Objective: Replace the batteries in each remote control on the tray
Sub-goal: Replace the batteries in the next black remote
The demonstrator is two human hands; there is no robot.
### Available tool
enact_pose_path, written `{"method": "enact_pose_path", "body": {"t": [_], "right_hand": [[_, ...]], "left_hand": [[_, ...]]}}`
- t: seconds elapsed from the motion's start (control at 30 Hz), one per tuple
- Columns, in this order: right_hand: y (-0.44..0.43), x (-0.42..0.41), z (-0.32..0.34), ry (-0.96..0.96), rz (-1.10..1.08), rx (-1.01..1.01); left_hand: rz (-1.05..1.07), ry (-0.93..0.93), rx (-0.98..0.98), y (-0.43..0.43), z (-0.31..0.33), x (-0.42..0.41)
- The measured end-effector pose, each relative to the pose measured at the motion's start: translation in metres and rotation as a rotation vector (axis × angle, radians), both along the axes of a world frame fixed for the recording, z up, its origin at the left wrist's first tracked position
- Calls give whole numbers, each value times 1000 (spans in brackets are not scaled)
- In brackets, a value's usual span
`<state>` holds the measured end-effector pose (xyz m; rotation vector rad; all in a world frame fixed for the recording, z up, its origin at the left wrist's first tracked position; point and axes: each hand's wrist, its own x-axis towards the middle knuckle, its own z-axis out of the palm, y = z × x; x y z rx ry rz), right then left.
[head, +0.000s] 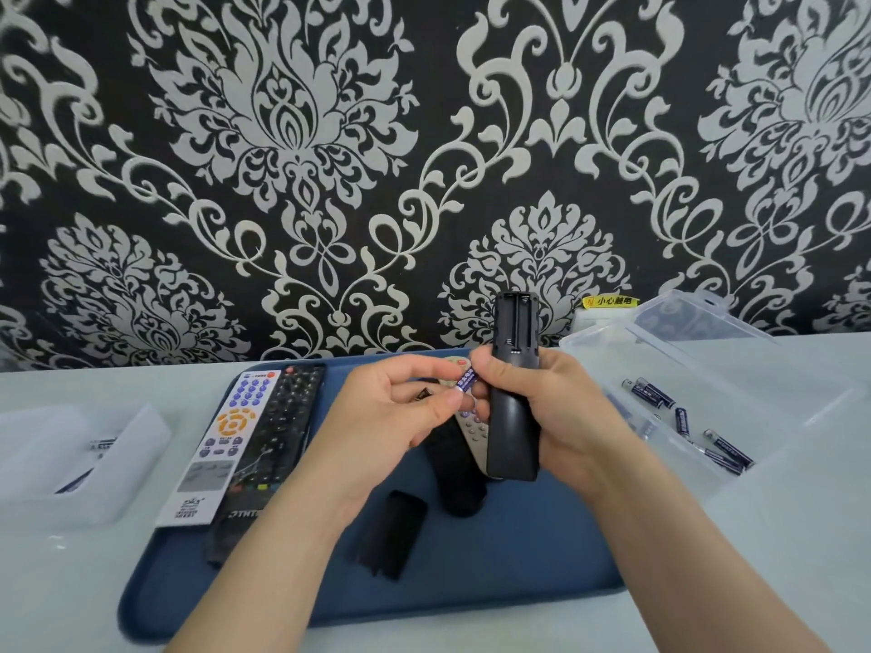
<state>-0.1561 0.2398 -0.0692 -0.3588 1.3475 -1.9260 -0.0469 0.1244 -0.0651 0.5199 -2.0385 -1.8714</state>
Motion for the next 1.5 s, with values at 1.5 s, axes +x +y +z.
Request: {"method": "enact_pose_path", "body": {"t": [1.5], "right_hand": [[158,-101,-4,483,-331,496]], "left_hand": [[-735,-951,-1690,134,18,-209]]}}
